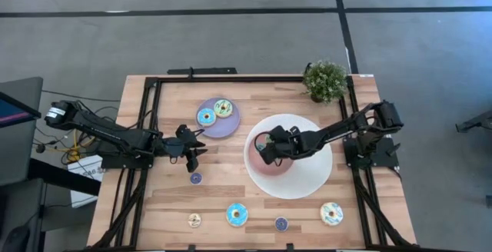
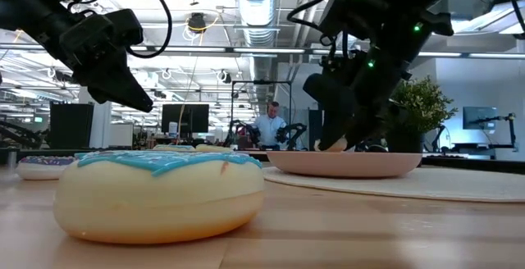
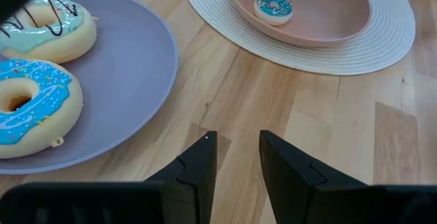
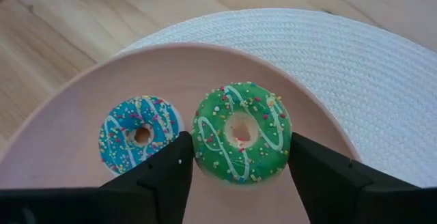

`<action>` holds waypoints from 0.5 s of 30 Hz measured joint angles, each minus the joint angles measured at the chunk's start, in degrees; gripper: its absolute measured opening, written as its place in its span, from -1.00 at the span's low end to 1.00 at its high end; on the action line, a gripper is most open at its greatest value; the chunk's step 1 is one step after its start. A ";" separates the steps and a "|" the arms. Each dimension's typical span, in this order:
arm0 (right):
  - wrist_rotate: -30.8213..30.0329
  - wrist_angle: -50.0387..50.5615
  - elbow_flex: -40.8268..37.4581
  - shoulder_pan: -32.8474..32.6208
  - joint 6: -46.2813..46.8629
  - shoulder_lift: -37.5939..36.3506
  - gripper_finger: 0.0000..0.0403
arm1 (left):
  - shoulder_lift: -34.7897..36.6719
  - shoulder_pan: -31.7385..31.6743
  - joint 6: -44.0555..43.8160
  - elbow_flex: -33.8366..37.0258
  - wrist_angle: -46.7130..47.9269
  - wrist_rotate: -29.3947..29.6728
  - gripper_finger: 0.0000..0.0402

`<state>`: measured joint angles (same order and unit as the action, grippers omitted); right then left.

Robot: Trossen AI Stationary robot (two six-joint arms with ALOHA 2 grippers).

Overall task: Pick & Place donuts
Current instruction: Put the small green donut on the pink plate

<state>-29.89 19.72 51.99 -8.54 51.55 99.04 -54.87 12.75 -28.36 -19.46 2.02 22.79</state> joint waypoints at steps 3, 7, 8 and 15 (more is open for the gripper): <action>0.04 0.18 0.00 0.00 0.00 0.00 0.13 | 0.00 0.00 -0.02 0.00 -0.02 0.00 -0.49; 0.15 1.01 0.00 0.00 0.09 0.00 0.14 | 0.00 0.00 -0.02 0.00 -0.02 0.00 -0.49; 0.17 1.04 0.00 0.00 0.09 0.00 0.14 | 0.00 0.00 -0.02 0.00 -0.02 0.00 -0.49; 0.14 1.00 0.00 0.00 0.09 0.13 0.25 | 0.00 0.00 -0.04 0.00 -0.02 0.02 -0.49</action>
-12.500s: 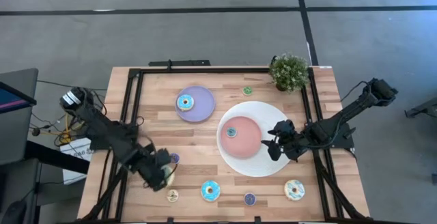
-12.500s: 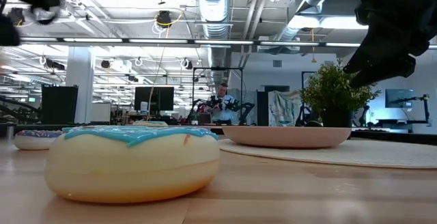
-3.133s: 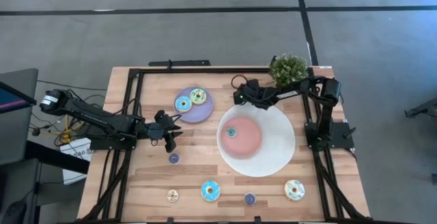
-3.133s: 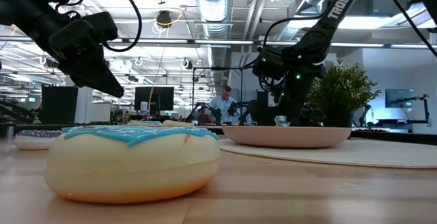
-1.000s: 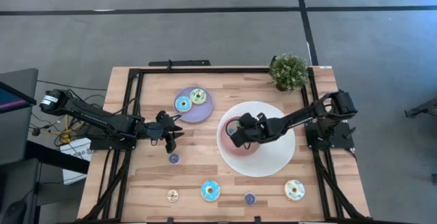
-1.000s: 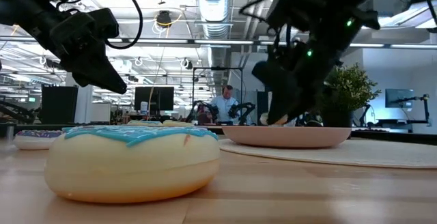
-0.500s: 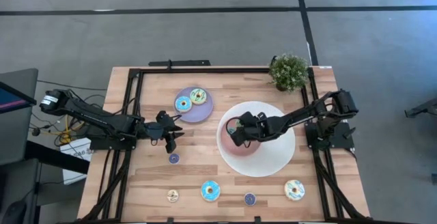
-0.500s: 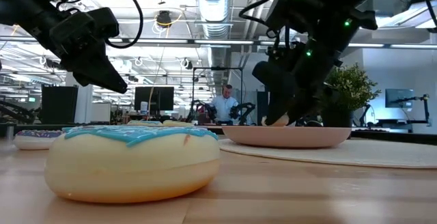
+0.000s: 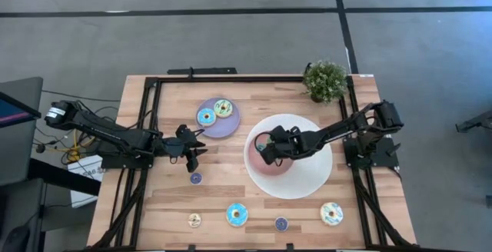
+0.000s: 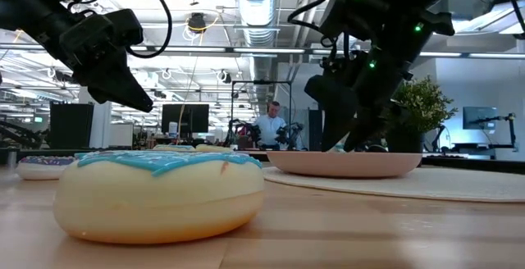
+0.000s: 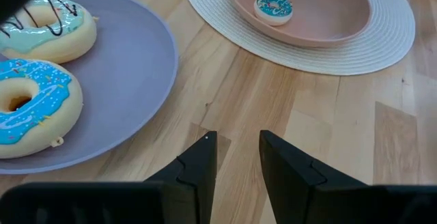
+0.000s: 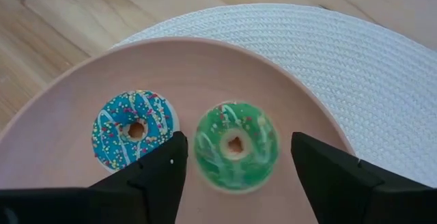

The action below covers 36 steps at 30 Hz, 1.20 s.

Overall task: Pick & Place donuts
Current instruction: Put the small green donut on the pink plate, then put the top small purple donut on the pink plate

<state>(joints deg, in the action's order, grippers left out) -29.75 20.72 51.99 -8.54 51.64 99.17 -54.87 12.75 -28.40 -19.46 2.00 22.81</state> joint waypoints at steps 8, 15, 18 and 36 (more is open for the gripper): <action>-0.10 0.24 -0.02 0.00 -0.29 -0.27 0.37 | 0.00 0.00 -0.02 0.00 0.00 0.00 -0.49; -0.27 2.58 -0.02 -1.20 -4.34 -9.29 0.37 | 0.00 0.00 0.04 0.00 -0.04 0.00 -0.49; 0.00 6.11 0.02 -1.96 -10.47 -14.46 0.37 | 0.00 0.00 0.85 -0.02 -0.26 0.02 -0.49; 3.12 29.08 0.00 -14.10 -10.39 -30.09 0.23 | 0.00 1.37 8.09 -5.60 -0.41 -2.55 -0.49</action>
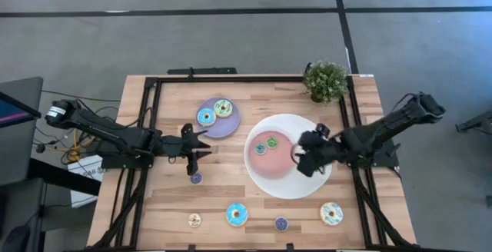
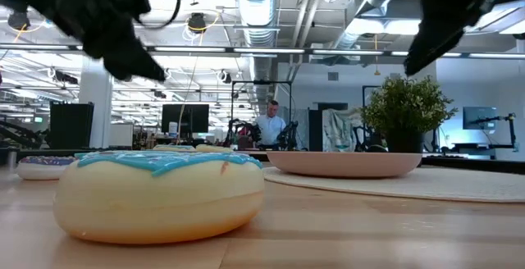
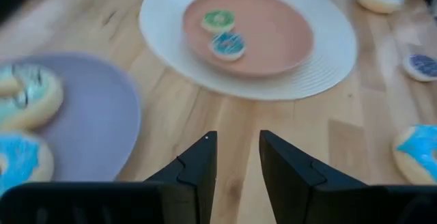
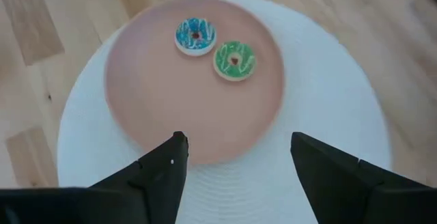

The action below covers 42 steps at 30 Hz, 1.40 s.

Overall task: Pick & Place donuts
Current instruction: Put the top small purple donut on the pink plate

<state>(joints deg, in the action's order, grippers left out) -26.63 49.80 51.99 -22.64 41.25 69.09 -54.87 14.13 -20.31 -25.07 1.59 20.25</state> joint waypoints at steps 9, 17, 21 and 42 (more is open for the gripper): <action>-11.99 6.26 -1.97 -16.90 16.56 -0.95 0.08 | -2.33 6.93 -1.53 -13.80 19.76 9.35 -0.49; -12.12 -4.52 -14.69 -20.26 22.16 -3.29 0.02 | -13.26 12.11 -8.55 -24.90 32.40 10.53 -0.49; -11.85 -13.97 -20.71 -19.26 13.27 -6.83 0.00 | -20.19 13.64 -15.98 -31.71 42.99 9.66 -0.49; 4.19 -37.85 -33.44 -7.15 -11.66 -18.89 -0.18 | -38.62 16.20 -32.08 -43.12 61.99 1.29 -0.44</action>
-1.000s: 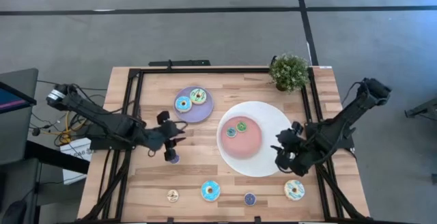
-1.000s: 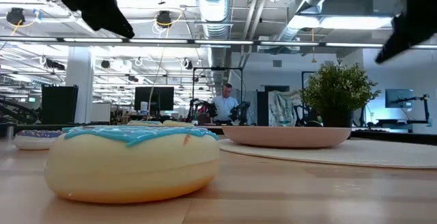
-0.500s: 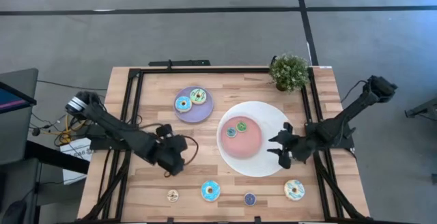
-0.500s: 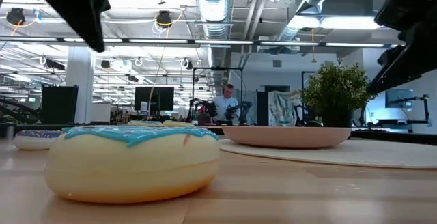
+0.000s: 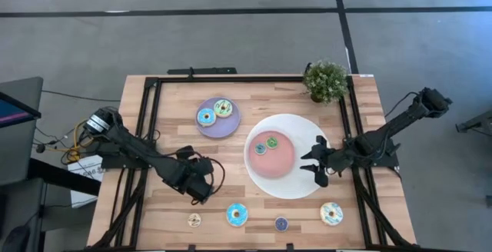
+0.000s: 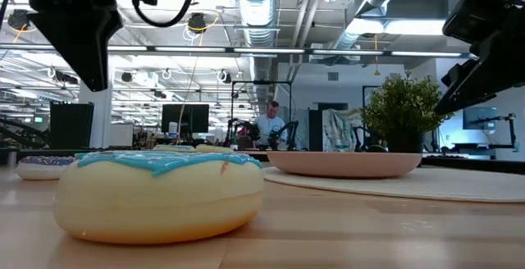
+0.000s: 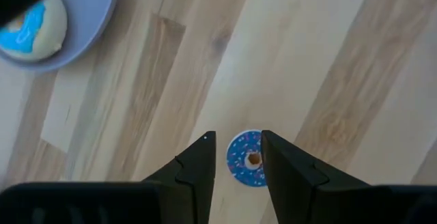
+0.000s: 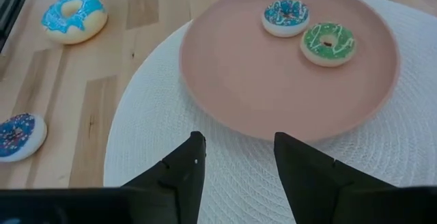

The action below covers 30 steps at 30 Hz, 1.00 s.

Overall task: Pick & Place donuts
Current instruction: Put the top small purple donut on the pink plate

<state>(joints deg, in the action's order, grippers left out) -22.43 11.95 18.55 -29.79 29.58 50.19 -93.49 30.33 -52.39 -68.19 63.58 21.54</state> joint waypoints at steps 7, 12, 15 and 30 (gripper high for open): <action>0.08 -0.01 0.00 1.67 -1.48 0.00 -0.20 | 0.04 -0.27 -8.25 0.16 2.86 0.00 -0.19; 0.19 0.01 0.00 2.60 -1.57 0.02 -0.21 | 0.04 -0.48 -9.85 0.16 3.17 -0.03 0.09; 0.19 -0.01 0.00 2.65 -1.57 0.02 -0.21 | 0.04 -0.46 -10.52 0.16 3.02 -1.33 0.25; 0.18 -0.05 0.00 2.63 -1.13 0.02 -0.23 | -0.35 -1.20 -13.82 11.90 -6.78 -6.69 0.50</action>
<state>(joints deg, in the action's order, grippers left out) -22.25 11.90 18.55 -27.16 28.45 50.22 -93.84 29.13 -66.21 -56.28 56.81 14.85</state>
